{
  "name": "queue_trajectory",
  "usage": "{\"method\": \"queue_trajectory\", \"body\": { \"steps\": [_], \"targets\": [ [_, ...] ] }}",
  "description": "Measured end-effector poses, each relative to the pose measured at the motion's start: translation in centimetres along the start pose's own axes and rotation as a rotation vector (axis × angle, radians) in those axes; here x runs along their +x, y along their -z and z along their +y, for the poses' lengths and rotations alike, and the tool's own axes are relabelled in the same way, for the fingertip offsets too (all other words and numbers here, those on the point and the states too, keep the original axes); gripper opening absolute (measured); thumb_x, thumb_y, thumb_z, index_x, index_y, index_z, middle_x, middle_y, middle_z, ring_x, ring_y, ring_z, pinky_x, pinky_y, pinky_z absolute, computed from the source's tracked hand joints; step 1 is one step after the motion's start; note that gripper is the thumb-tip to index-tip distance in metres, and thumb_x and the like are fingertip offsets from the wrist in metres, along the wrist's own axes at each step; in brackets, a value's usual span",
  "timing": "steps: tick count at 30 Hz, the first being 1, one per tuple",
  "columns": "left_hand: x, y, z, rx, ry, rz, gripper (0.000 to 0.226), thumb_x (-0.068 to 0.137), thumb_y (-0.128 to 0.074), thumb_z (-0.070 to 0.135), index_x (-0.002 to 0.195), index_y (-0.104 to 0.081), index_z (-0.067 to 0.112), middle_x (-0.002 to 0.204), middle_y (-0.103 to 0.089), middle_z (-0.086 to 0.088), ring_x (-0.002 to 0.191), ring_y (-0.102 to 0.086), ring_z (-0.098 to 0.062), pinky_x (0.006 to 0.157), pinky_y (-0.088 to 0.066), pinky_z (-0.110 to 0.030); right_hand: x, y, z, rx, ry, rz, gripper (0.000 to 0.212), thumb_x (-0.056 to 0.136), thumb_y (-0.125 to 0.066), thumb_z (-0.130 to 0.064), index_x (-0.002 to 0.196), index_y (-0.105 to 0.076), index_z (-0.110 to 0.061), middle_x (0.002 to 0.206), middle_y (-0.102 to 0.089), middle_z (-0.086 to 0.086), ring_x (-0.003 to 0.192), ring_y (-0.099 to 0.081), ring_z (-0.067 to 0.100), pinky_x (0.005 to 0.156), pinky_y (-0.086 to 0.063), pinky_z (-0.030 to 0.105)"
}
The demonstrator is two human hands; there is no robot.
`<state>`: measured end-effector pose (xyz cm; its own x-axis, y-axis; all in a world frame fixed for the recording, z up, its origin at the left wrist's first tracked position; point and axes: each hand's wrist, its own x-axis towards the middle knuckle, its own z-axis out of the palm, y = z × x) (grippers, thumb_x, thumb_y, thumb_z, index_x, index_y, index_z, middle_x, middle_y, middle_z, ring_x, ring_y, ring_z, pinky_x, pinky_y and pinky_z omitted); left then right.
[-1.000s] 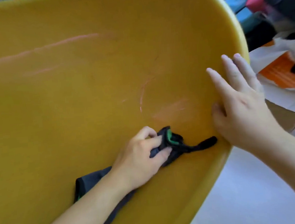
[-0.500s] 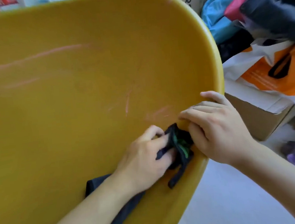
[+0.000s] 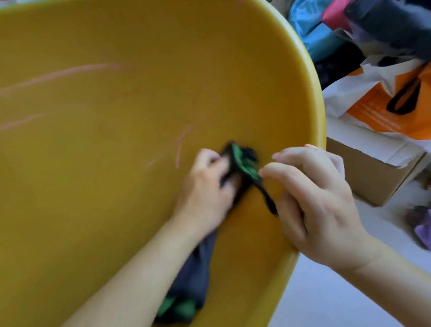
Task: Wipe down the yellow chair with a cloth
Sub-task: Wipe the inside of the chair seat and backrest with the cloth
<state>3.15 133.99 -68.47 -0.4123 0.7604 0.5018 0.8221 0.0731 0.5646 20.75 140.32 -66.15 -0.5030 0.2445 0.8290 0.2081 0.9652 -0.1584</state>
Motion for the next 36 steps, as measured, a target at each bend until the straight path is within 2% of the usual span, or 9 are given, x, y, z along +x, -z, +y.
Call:
{"method": "queue_trajectory", "body": {
  "steps": [3, 10, 14, 18, 22, 26, 28, 33, 36],
  "targets": [
    [2.8, -0.8, -0.5, 0.089, 0.237, 0.14, 0.029, 0.082, -0.053, 0.039, 0.082, -0.062, 0.012, 0.095, -0.042, 0.0, 0.087, -0.055, -0.028, 0.079, -0.047, -0.043, 0.0, 0.3, -0.1, -0.015, 0.014, -0.104, 0.038, 0.084, -0.036, -0.005, 0.101, -0.069, -0.007, 0.105, -0.064, 0.011, 0.11, -0.059, 0.024, 0.097, -0.033, 0.039],
    [-7.0, 3.3, 1.2, -0.006, -0.189, -0.257, 0.019, 0.084, -0.054, 0.046, 0.098, -0.055, 0.034, 0.105, -0.046, 0.012, 0.078, -0.05, -0.009, 0.068, -0.045, -0.029, 3.4, 0.5, -0.3, -0.257, 0.107, -0.468, 0.028, 0.086, -0.046, -0.021, 0.106, -0.065, -0.022, 0.112, -0.066, 0.0, 0.108, -0.061, 0.022, 0.083, -0.037, 0.04],
    [-1.8, 5.4, -8.4, 0.455, 0.213, -0.063, 0.021, 0.09, -0.056, 0.038, 0.107, -0.062, 0.028, 0.104, -0.041, 0.006, 0.081, -0.048, -0.02, 0.065, -0.042, -0.033, 3.6, -0.1, -0.4, -0.465, 0.155, -0.749, 0.039, 0.091, -0.028, -0.038, 0.089, -0.066, -0.029, 0.108, -0.067, 0.0, 0.115, -0.057, 0.024, 0.086, -0.032, 0.043],
    [2.6, 8.3, -13.2, 0.645, 0.62, 0.186, 0.034, 0.094, -0.048, 0.042, 0.116, -0.057, 0.018, 0.113, -0.039, -0.004, 0.084, -0.052, -0.03, 0.068, -0.043, -0.037, 3.3, -0.4, -0.5, -0.429, 0.132, -0.747, 0.02, 0.083, -0.045, -0.028, 0.074, -0.062, -0.023, 0.1, -0.071, 0.003, 0.104, -0.064, 0.023, 0.079, -0.034, 0.04],
    [0.5, 4.4, -7.1, 0.325, 0.242, 0.027, 0.027, 0.085, -0.052, 0.046, 0.087, -0.06, 0.02, 0.105, -0.047, -0.002, 0.079, -0.056, -0.027, 0.07, -0.047, -0.036, 3.9, -1.2, -1.0, -0.416, 0.121, -0.769, 0.016, 0.077, -0.042, -0.022, 0.068, -0.056, -0.022, 0.077, -0.061, -0.001, 0.078, -0.061, 0.025, 0.063, -0.032, 0.036],
    [-3.8, 3.4, -1.5, 0.102, -0.151, -0.296, 0.02, 0.083, -0.049, 0.044, 0.098, -0.052, 0.032, 0.103, -0.046, 0.008, 0.074, -0.051, -0.016, 0.063, -0.045, -0.032, 6.4, -2.1, -1.0, -0.295, 0.098, -0.823, 0.016, 0.085, -0.037, -0.031, 0.075, -0.049, -0.027, 0.076, -0.041, -0.009, 0.087, -0.056, 0.019, 0.069, -0.045, 0.034],
    [-2.0, 4.1, -4.0, 0.293, -0.133, -0.186, 0.029, 0.082, -0.047, 0.042, 0.106, -0.059, 0.031, 0.106, -0.05, 0.003, 0.079, -0.054, -0.019, 0.064, -0.043, -0.03, 6.8, -2.4, -0.6, -0.307, 0.118, -0.798, 0.015, 0.085, -0.042, -0.032, 0.082, -0.056, -0.028, 0.077, -0.045, -0.008, 0.084, -0.056, 0.021, 0.069, -0.05, 0.036],
    [5.7, 5.7, -11.8, 0.525, 0.554, 0.187, 0.03, 0.095, -0.046, 0.034, 0.107, -0.057, 0.009, 0.115, -0.04, -0.011, 0.093, -0.053, -0.037, 0.075, -0.041, -0.039, 4.8, -3.1, -0.2, -0.388, 0.174, -0.716, 0.012, 0.069, -0.066, -0.019, 0.07, -0.054, -0.02, 0.067, -0.048, 0.001, 0.064, -0.051, 0.028, 0.05, -0.032, 0.032],
    [4.5, 3.1, -6.9, 0.363, 0.237, 0.009, 0.031, 0.093, -0.045, 0.035, 0.109, -0.059, 0.012, 0.116, -0.043, -0.009, 0.095, -0.053, -0.035, 0.079, -0.045, -0.041, 5.2, -3.1, -0.5, -0.349, 0.147, -0.564, 0.007, 0.074, -0.06, -0.017, 0.075, -0.054, -0.019, 0.067, -0.048, 0.001, 0.064, -0.05, 0.027, 0.05, -0.034, 0.033]
  ]
}}
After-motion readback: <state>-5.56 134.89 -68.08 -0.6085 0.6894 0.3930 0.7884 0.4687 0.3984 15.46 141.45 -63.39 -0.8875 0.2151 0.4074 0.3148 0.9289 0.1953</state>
